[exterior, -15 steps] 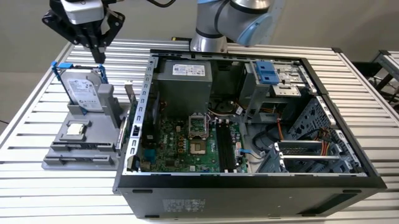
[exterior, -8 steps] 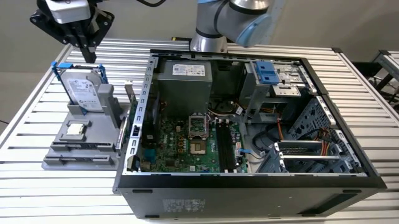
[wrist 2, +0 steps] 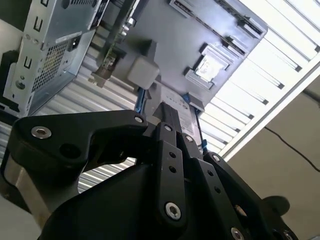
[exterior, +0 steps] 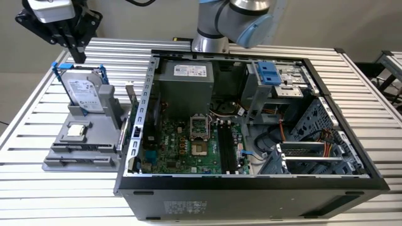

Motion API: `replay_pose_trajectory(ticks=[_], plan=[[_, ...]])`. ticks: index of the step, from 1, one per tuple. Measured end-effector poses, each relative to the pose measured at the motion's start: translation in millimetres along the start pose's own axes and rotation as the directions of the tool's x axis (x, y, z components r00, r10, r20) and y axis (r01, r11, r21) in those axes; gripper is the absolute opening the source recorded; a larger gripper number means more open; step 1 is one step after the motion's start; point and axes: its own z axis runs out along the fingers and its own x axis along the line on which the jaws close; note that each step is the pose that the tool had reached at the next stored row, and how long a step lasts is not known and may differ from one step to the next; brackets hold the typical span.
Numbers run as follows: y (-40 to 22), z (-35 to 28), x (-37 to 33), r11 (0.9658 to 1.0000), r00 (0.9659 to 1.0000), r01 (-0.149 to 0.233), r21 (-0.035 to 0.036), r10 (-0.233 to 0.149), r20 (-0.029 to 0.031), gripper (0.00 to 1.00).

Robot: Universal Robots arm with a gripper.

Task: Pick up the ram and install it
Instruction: 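Reach for the ram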

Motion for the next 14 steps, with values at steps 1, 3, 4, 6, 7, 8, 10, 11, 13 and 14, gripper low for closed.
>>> replay_pose_trajectory(ticks=[1,3,4,6,7,8,10,11,13,14], plan=[[0.0,0.0,2.7,1.0000,1.0000,0.001,-0.0001,-0.001,0.0000,0.00],[0.0,-0.1,8.3,1.0000,1.0000,0.004,-0.0001,-0.004,-0.0002,0.00],[0.0,-0.2,10.9,1.0000,1.0000,0.005,-0.0001,-0.005,-0.0003,0.00],[0.0,-0.3,16.3,1.0000,1.0000,0.008,-0.0001,-0.008,-0.0004,0.00],[-0.1,-0.4,19.1,1.0000,1.0000,0.009,-0.0001,-0.009,-0.0005,0.00],[-0.1,-0.4,21.7,0.9999,0.9999,0.011,-0.0002,-0.011,-0.0005,0.00],[-0.1,-0.5,27.2,0.9999,0.9999,0.013,-0.0003,-0.013,-0.0006,0.00],[-0.1,-0.6,29.8,0.9999,0.9999,0.014,-0.0003,-0.014,-0.0007,0.00],[-0.1,-0.7,35.4,0.9999,0.9999,0.017,-0.0003,-0.017,-0.0008,0.00],[-0.1,-0.8,38.4,0.9998,0.9998,0.018,-0.0003,-0.018,-0.0009,0.00]])
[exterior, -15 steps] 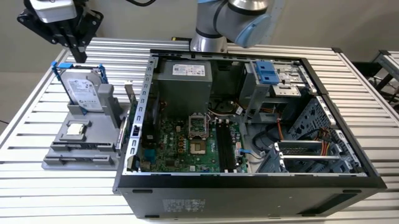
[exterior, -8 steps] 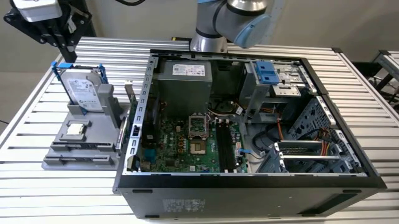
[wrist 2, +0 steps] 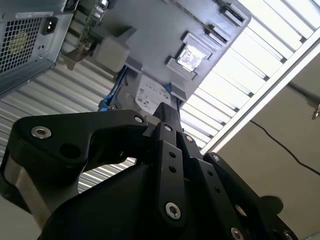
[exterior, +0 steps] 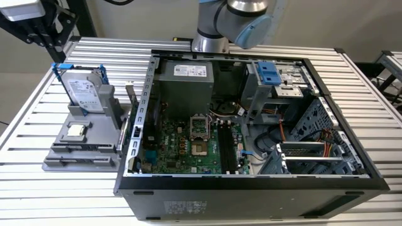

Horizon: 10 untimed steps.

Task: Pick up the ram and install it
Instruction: 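Reach for the ram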

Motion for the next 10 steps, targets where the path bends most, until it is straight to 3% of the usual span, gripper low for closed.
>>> replay_pose_trajectory(ticks=[6,10], plan=[[0.3,-0.2,16.8,1.0000,1.0000,0.005,-0.0001,-0.005,-0.0002,0.00],[0.4,-0.4,22.5,1.0000,1.0000,0.005,-0.0001,-0.005,-0.0003,0.00]])
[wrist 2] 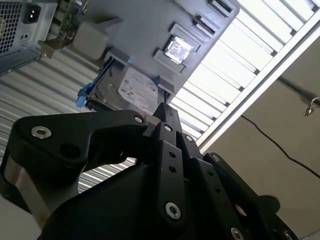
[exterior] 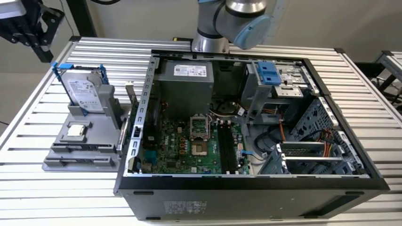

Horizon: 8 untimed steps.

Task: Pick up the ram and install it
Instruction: 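Reach for the ram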

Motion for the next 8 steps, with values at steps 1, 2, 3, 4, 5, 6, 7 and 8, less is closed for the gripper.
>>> replay_pose_trajectory(ticks=[1,2,3,4,5,6,7,8], plan=[[0.0,0.0,1.5,1.0000,1.0000,0.000,-0.0001,0.000,0.0000,0.00],[0.1,0.0,3.2,1.0000,1.0000,0.000,0.0000,0.000,0.0000,0.00],[0.1,0.0,5.1,1.0000,1.0000,0.000,-0.0001,0.000,0.0001,0.00],[0.1,-0.1,6.7,1.0000,1.0000,0.000,-0.0001,0.000,0.0001,0.00],[0.1,-0.1,7.2,1.0000,1.0000,0.000,-0.0001,0.000,0.0000,0.00],[0.1,-0.1,7.2,1.0000,1.0000,0.000,-0.0001,0.000,0.0000,0.00],[0.1,0.0,7.2,1.0000,1.0000,0.000,-0.0001,0.000,0.0001,0.00],[0.1,-0.1,7.2,1.0000,1.0000,0.000,-0.0001,0.000,0.0001,0.00]])
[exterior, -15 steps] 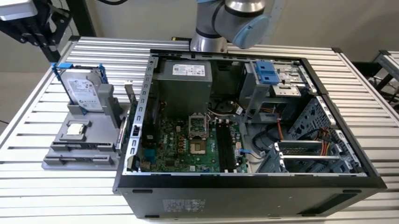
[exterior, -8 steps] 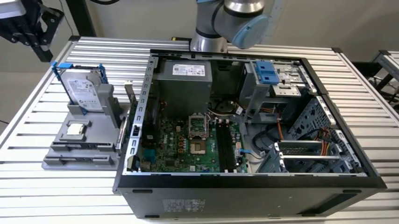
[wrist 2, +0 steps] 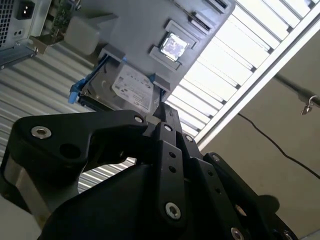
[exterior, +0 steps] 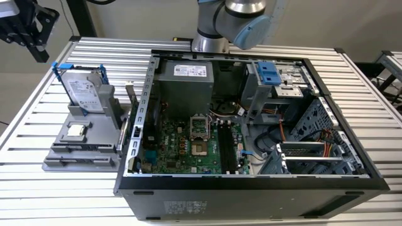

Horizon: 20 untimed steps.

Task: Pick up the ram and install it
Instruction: 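Reach for the ram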

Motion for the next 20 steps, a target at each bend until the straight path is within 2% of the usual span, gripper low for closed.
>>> replay_pose_trajectory(ticks=[4,9,20], plan=[[-1.3,-0.1,0.3,1.0000,1.0000,-0.003,0.0000,0.003,0.0000,0.00],[-9.4,-0.5,0.3,1.0000,1.0000,-0.005,0.0002,0.005,0.0002,0.00],[-35.0,-1.5,-0.1,1.0000,1.0000,-0.006,0.0002,0.006,-0.0008,0.00]])
